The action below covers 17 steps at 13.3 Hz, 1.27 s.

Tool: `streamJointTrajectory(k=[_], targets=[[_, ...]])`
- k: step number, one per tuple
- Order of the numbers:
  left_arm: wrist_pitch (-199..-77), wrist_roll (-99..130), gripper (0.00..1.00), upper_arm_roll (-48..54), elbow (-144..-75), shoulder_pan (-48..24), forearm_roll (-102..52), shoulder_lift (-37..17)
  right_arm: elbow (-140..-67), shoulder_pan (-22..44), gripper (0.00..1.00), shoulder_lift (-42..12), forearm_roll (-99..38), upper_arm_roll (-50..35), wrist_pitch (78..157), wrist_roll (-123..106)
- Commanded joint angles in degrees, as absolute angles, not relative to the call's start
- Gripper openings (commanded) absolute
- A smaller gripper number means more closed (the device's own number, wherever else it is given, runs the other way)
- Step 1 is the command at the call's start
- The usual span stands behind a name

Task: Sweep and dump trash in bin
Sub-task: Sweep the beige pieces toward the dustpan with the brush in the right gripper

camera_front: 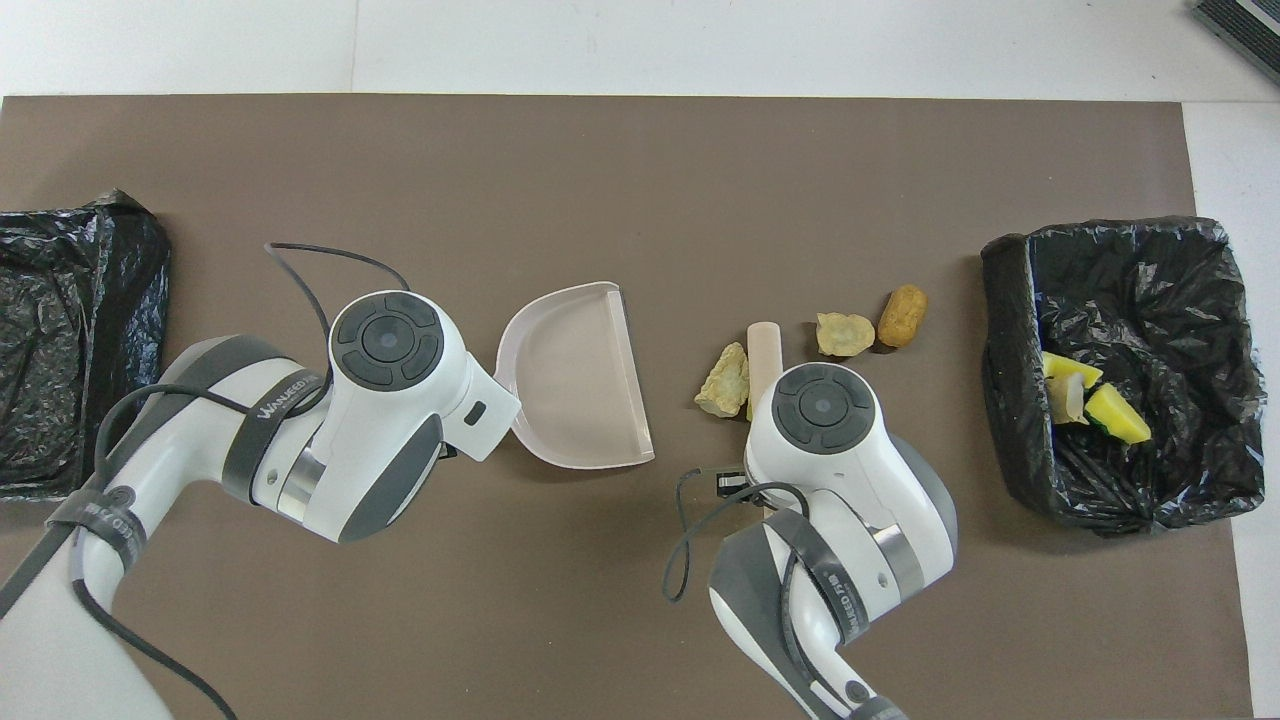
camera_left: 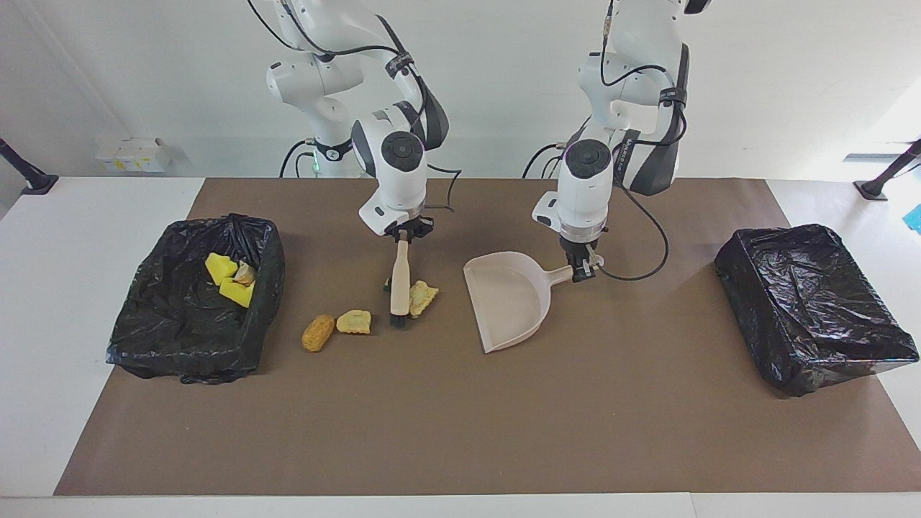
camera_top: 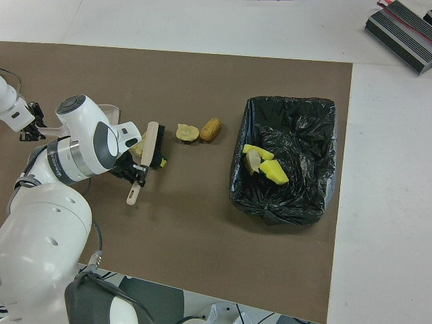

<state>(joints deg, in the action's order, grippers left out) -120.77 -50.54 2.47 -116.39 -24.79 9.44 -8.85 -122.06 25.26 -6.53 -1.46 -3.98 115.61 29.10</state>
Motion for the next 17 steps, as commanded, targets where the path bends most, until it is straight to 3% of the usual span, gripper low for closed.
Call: streamJointTrajectory(k=[1,4,9,15,17], targets=[[-124.0,-49.7,0.0,1.9,-119.4,-25.4,10.5,-7.5,-116.8,26.5,0.0,-10.5,-5.9,-4.6,116.1,26.5],[-125.6,-49.7,0.0,1.9,-120.9,-25.2,10.5,-7.1,-111.8,30.1,0.0,-13.9,-10.1,-4.7,117.1,26.5],[-133.7,-49.9,0.0,1.8,-123.6,-24.8,10.5,-7.4,-107.8,33.2,0.0,-14.7,-16.7,-4.8,119.4,26.6],[-134.8,-50.9,0.0,1.8,-123.6,-24.2,10.5,-7.6,-103.2,33.7,0.0,-16.0,-18.8,-4.8,118.3,27.1],[-134.7,-51.1,0.0,1.8,-123.7,-24.2,10.5,-7.6,-103.1,32.6,0.0,-15.1,-17.9,-4.7,114.6,26.0]])
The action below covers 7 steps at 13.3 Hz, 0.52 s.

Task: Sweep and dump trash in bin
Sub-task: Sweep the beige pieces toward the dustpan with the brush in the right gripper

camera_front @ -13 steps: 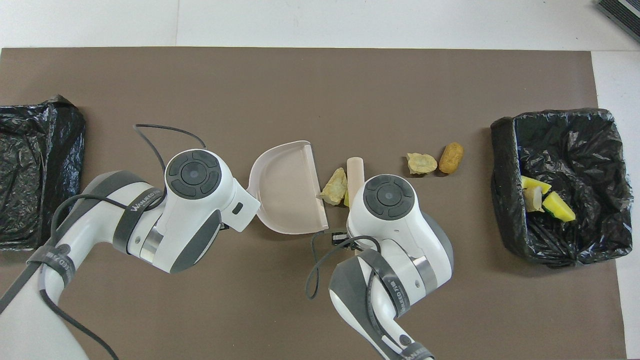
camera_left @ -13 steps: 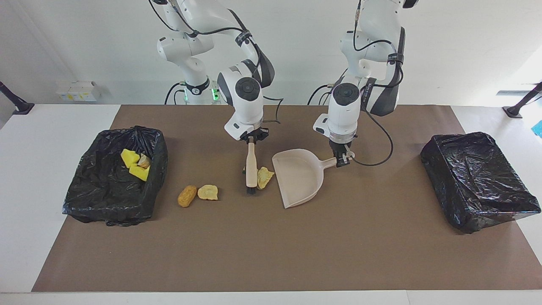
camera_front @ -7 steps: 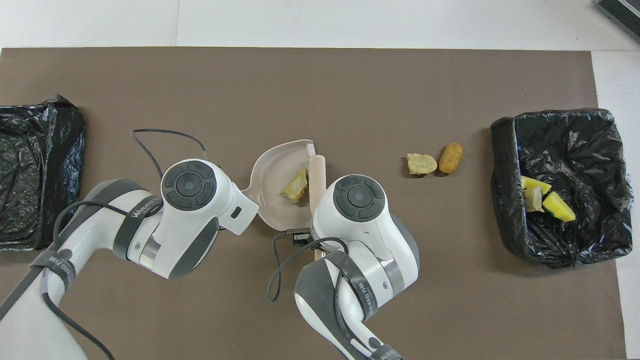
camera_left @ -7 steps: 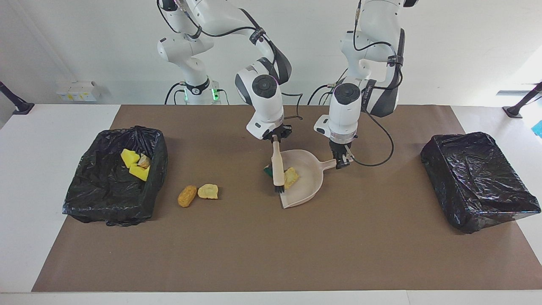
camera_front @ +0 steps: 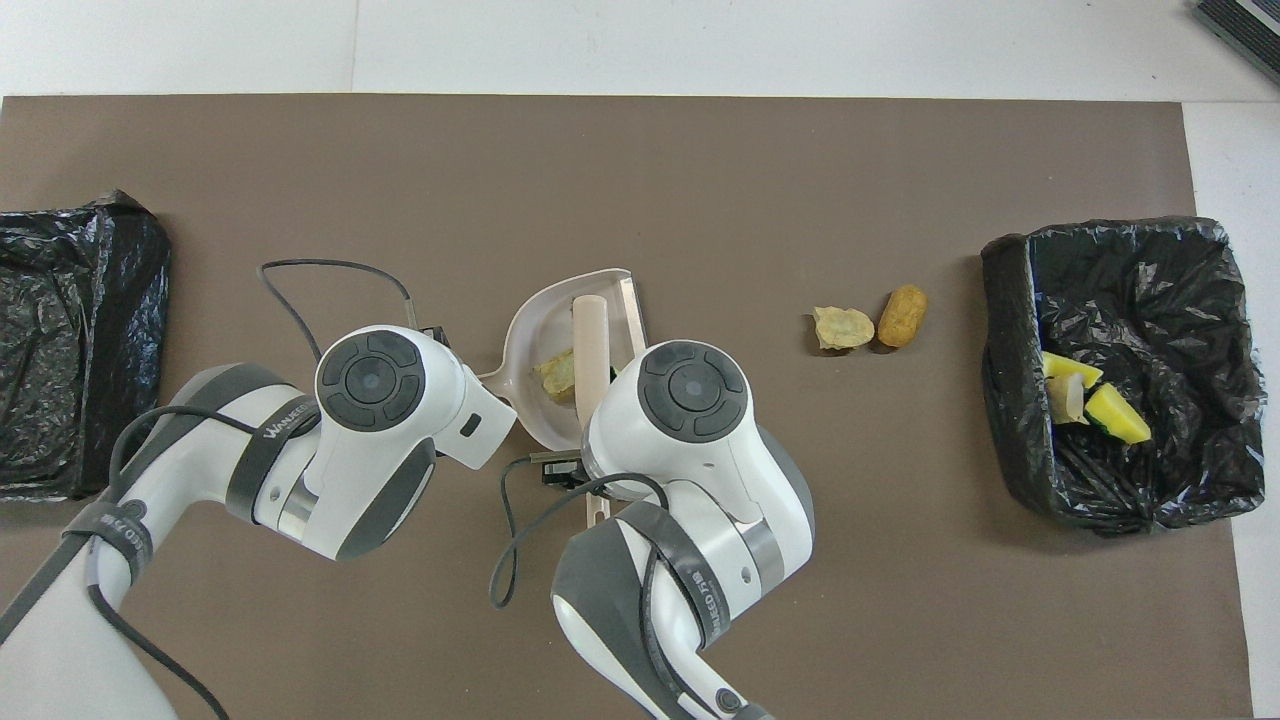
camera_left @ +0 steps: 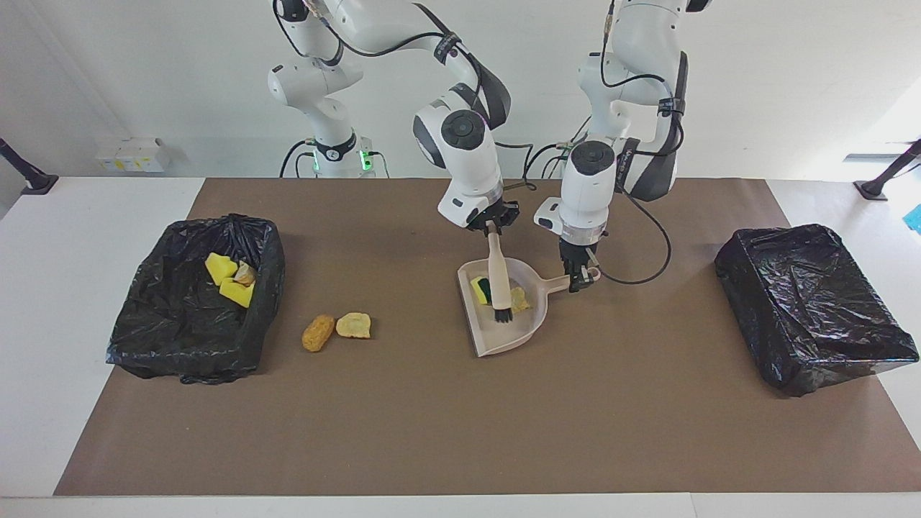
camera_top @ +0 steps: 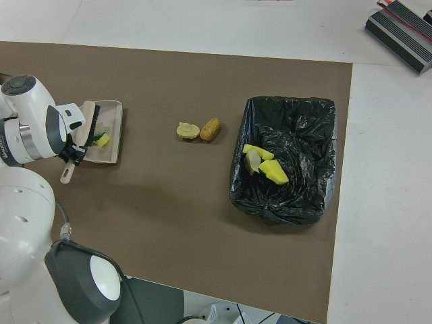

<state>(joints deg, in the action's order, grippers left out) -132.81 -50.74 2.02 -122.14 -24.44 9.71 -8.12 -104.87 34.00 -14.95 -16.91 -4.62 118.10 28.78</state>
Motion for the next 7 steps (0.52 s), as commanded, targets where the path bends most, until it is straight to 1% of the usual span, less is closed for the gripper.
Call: streamJointTrajectory(k=[1,3,5,7], targets=[[-134.6,-51.1,0.0,1.8,-123.7,-24.2,10.5,-7.5,-102.9,32.6,0.0,-14.2,-17.9,-4.5,112.2,25.3],[-134.6,-51.1,0.0,1.8,-123.7,-24.2,10.5,-7.5,-102.9,32.5,0.0,-13.2,-18.1,-4.5,111.3,25.2],[-134.5,-51.1,0.0,1.8,-123.7,-24.2,10.5,-7.5,-102.6,32.5,0.0,-13.4,-18.9,-4.6,112.2,25.3],[-134.5,-51.1,0.0,1.8,-123.7,-24.2,10.5,-7.5,-99.3,32.2,0.0,-13.4,-18.9,-4.6,111.0,25.2]])
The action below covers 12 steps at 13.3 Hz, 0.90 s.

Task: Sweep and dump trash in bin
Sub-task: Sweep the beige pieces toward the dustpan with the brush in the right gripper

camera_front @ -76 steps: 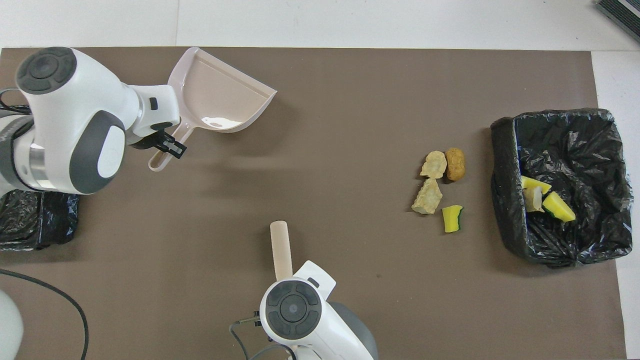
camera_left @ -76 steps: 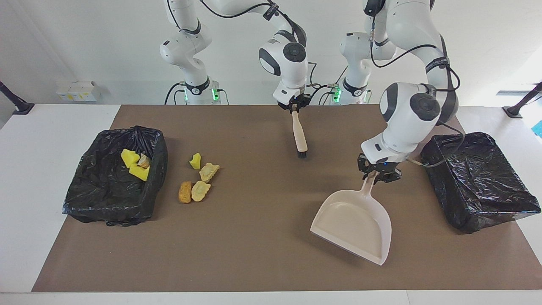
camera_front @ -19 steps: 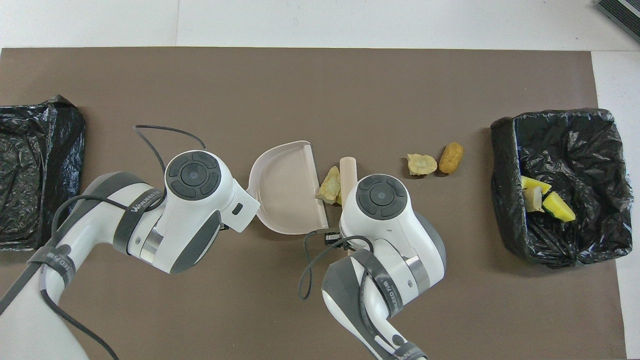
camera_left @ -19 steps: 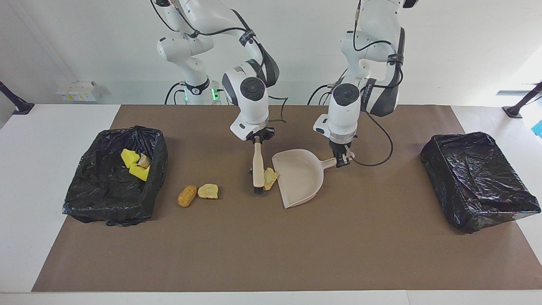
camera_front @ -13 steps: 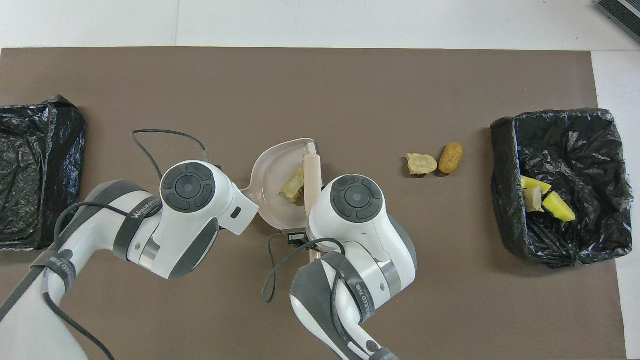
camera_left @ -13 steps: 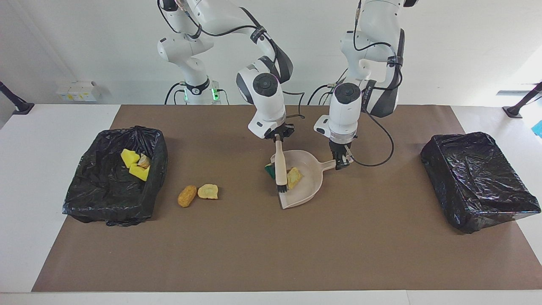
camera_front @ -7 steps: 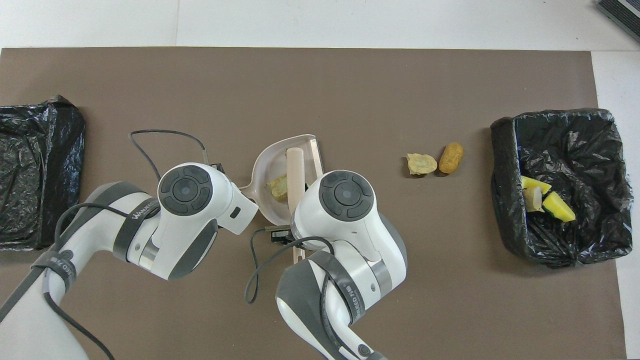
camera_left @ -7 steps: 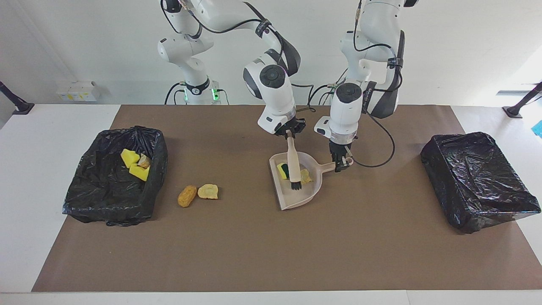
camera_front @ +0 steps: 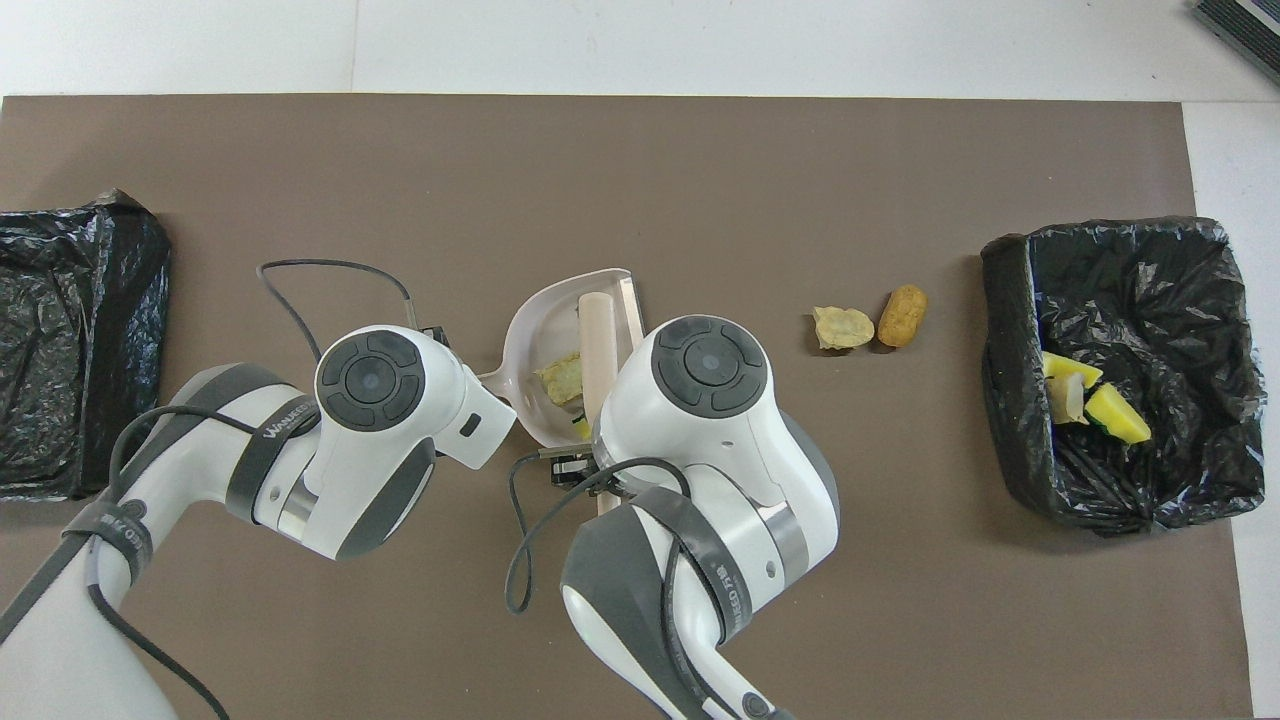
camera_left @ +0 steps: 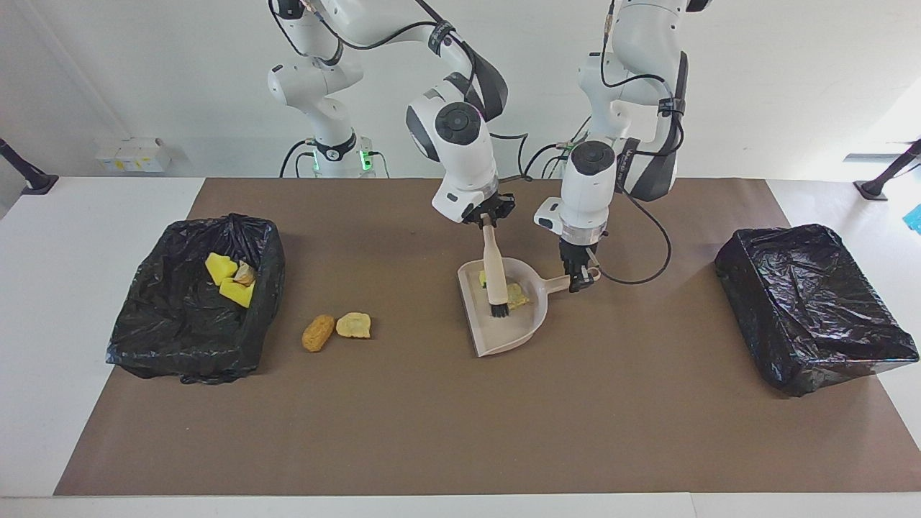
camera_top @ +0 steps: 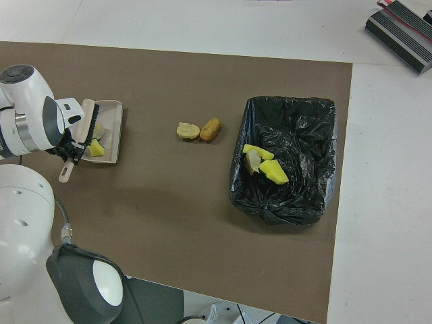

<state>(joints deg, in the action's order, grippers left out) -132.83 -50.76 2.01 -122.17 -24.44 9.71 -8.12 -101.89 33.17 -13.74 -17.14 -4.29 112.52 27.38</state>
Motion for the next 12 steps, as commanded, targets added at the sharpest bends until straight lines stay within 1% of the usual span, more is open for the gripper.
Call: streamJointTrajectory(k=[1,4,6,8,11,12], targets=[[-134.5,-51.1,0.0,1.8,-123.7,-24.2,10.5,-7.5,-99.1,31.6,0.0,-13.4,-18.9,-4.7,110.7,25.2],[-134.5,-51.1,0.0,1.8,-123.7,-24.2,10.5,-7.5,-99.1,30.7,0.0,-13.3,-18.6,-4.5,110.4,23.3],[-134.4,-51.0,0.0,1.8,-123.7,-24.2,10.5,-7.5,-99.5,29.9,0.0,-11.6,-16.1,-3.8,105.8,23.3],[-134.3,-50.1,0.0,1.9,-123.5,-24.1,10.0,-7.6,-99.4,26.1,0.0,-11.4,-9.3,-3.7,100.3,22.3],[-133.9,-50.1,0.0,1.9,-123.5,-24.2,10.0,-7.6,-99.1,18.1,0.0,-11.8,-5.0,-3.5,90.6,20.1],[-133.9,-50.1,0.0,1.8,-123.5,-24.2,9.9,-7.6,-99.2,16.5,0.0,-11.9,-1.7,-3.5,89.3,19.5]])
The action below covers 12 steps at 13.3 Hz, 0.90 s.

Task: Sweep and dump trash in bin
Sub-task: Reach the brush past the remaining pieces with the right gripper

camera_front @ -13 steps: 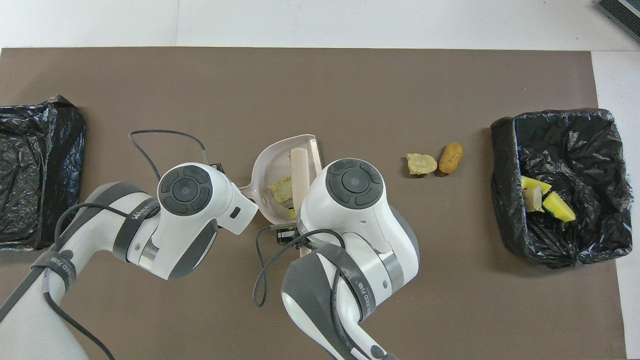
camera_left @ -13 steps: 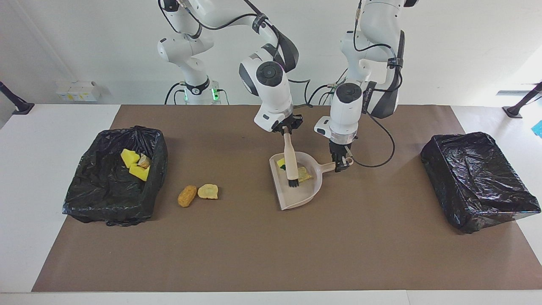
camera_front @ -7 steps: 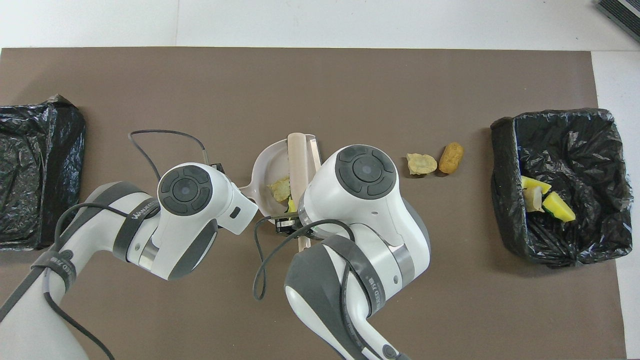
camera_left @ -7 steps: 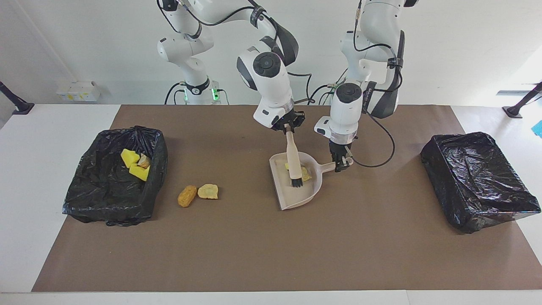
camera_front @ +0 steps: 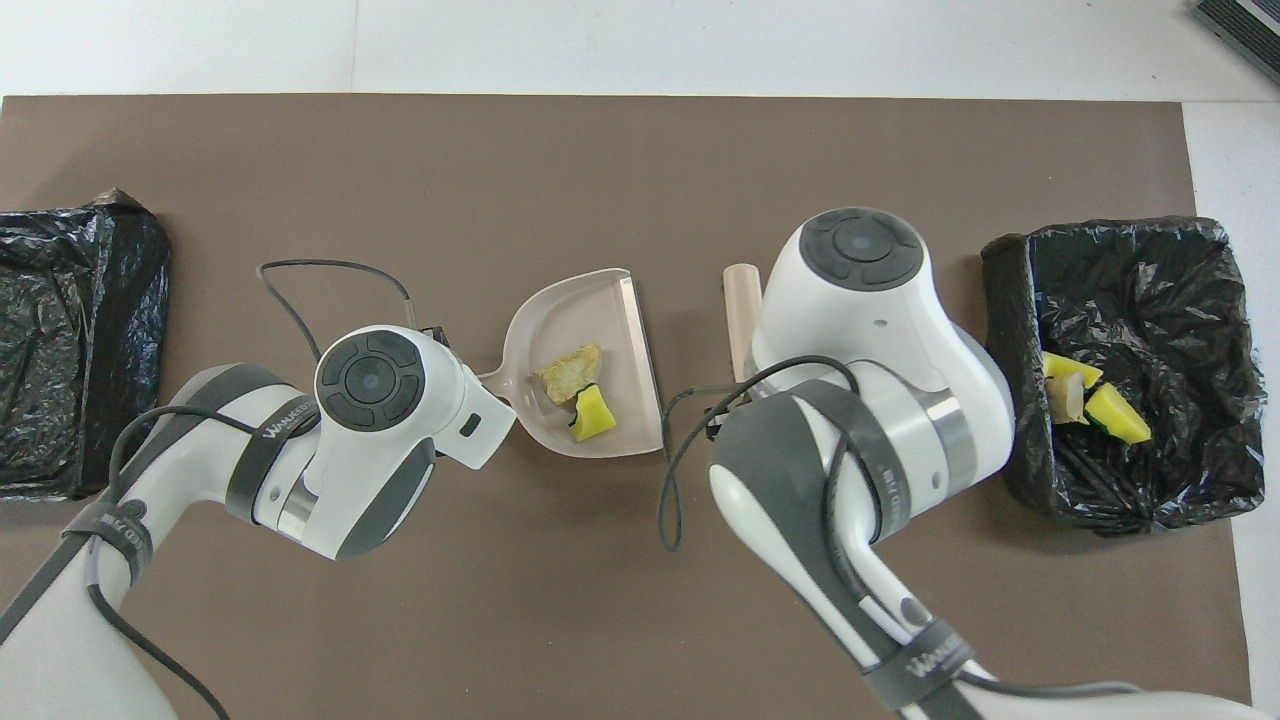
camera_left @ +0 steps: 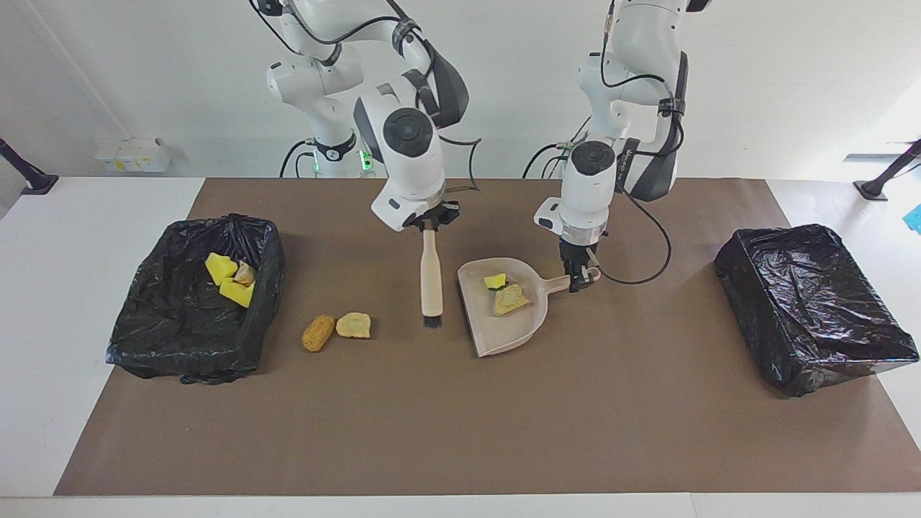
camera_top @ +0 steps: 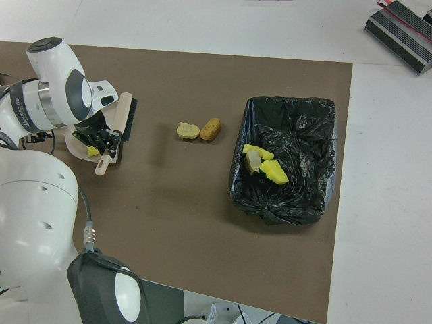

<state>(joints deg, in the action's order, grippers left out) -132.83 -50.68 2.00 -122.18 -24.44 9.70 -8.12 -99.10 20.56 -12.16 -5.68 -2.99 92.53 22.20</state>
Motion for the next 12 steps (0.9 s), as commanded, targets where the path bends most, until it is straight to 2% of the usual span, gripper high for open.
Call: streamJointTrajectory(k=[1,4,6,10,12], targets=[[-133.9,-50.2,0.0,1.8,-123.6,-24.2,9.9,-7.6,-99.5,16.0,0.0,-11.8,0.8,-3.3,88.8,20.5],[-133.9,-50.1,0.0,1.8,-123.6,-24.2,9.9,-7.6,-100.3,8.3,0.0,-12.1,6.9,-3.0,89.2,13.8],[-133.9,-50.0,0.0,1.9,-123.6,-24.2,9.9,-7.5,-102.5,4.1,0.0,-12.0,8.0,-2.9,93.1,7.3],[-133.9,-49.9,0.0,1.9,-123.6,-24.2,9.9,-7.5,-107.1,0.4,0.0,-12.7,11.3,-2.9,101.9,1.5],[-133.2,-48.8,0.0,1.8,-123.5,-24.2,9.9,-7.6,-107.1,1.3,0.0,-14.1,12.6,-3.0,103.6,1.1]])
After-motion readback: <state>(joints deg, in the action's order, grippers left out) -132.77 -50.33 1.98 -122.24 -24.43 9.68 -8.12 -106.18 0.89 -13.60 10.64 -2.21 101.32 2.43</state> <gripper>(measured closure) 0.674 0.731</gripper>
